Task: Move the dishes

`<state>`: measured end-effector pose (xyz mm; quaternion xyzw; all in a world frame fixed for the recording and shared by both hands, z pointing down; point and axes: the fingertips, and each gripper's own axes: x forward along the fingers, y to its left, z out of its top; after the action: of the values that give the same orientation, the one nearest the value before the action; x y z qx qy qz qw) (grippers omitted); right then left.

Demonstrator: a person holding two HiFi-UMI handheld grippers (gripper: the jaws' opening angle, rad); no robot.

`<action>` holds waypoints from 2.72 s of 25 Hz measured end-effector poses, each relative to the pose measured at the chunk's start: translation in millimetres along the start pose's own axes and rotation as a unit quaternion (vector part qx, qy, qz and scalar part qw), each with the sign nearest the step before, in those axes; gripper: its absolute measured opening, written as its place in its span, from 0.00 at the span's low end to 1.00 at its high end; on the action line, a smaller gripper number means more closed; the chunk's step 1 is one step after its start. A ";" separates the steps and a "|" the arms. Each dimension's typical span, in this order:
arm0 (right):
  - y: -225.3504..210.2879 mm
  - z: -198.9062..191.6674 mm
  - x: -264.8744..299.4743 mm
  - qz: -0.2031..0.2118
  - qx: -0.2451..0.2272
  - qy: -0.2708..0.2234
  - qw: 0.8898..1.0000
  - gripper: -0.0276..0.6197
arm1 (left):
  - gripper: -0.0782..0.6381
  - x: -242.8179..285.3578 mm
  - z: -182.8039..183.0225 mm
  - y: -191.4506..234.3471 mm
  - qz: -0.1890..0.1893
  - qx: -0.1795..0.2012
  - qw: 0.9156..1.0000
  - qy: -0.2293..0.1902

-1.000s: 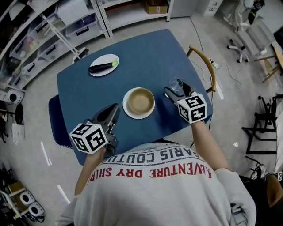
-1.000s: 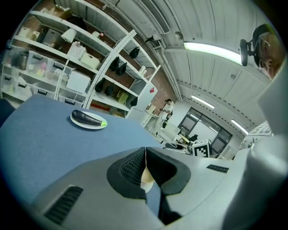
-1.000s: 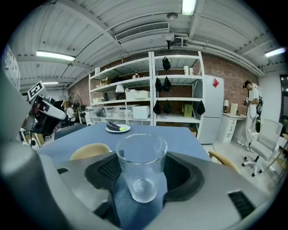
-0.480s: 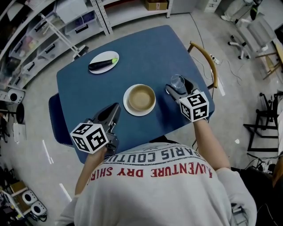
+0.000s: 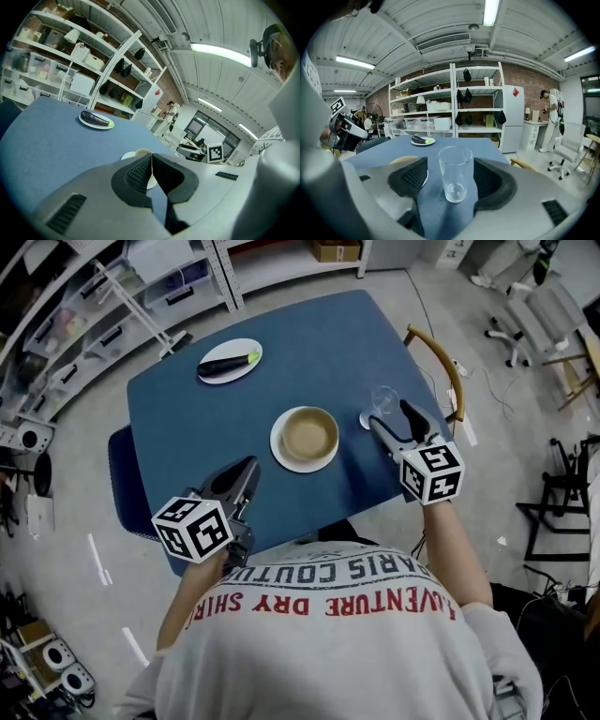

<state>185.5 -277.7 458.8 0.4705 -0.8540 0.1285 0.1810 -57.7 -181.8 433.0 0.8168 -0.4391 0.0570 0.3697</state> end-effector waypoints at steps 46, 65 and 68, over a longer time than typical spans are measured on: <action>104.2 -63.2 65.3 0.059 0.080 0.114 0.989 0.26 | 0.15 -63.9 -32.8 35.3 0.057 -0.029 0.998 -0.011; 103.6 -47.2 56.7 0.044 0.138 0.083 0.986 0.09 | 0.15 -75.6 -39.7 29.8 0.051 -0.021 0.998 -0.011; 104.1 -42.7 51.8 0.043 0.143 0.077 0.986 0.09 | 0.15 -79.8 -38.6 29.4 0.049 -0.019 0.999 -0.016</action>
<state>79.5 -245.8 514.4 0.4428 -0.8301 0.2924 0.1713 -119.5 -112.7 443.7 0.7883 -0.4854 0.0536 0.3744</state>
